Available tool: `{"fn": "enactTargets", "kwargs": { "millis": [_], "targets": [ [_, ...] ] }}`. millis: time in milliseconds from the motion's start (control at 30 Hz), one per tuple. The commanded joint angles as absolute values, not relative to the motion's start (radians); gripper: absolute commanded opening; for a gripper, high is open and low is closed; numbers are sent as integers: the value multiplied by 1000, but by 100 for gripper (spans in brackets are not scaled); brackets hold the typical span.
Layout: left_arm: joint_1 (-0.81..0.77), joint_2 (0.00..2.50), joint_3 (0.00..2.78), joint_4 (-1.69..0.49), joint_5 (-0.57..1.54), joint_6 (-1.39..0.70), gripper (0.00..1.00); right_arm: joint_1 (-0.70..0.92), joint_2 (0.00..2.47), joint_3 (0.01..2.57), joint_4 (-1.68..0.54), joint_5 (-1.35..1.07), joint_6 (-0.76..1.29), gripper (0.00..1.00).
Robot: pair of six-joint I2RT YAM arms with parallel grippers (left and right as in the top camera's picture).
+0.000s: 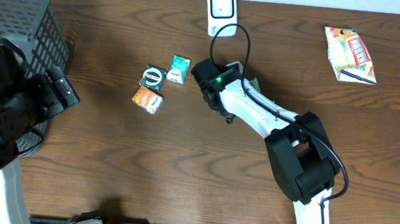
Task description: Scan the item barcode
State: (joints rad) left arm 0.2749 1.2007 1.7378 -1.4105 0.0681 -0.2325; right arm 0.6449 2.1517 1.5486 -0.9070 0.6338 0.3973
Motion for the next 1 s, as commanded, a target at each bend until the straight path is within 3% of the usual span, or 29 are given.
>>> {"fn": "enactTargets", "kwargs": {
  "millis": [0, 233, 400, 600, 800, 967],
  "targets": [
    [280, 1201, 1729, -1413, 59, -234, 98, 651, 2150, 1555, -910, 526, 403, 48],
    [280, 1201, 1729, -1413, 59, -234, 98, 651, 2145, 1593, -931, 328, 350, 41],
    [280, 1201, 1729, -1413, 59, -234, 98, 652, 2144, 1674, -993, 180, 326, 26],
    [280, 1201, 1729, -1413, 59, -234, 98, 656, 2144, 1790, -1083, -102, 199, 33],
    [280, 1201, 1729, -1413, 59, -234, 98, 628, 2145, 1905, -1191, 55, 231, 39],
    [280, 1201, 1729, -1413, 59, -234, 98, 554, 2144, 1958, -1235, 122, 250, 50]
  ]
}}
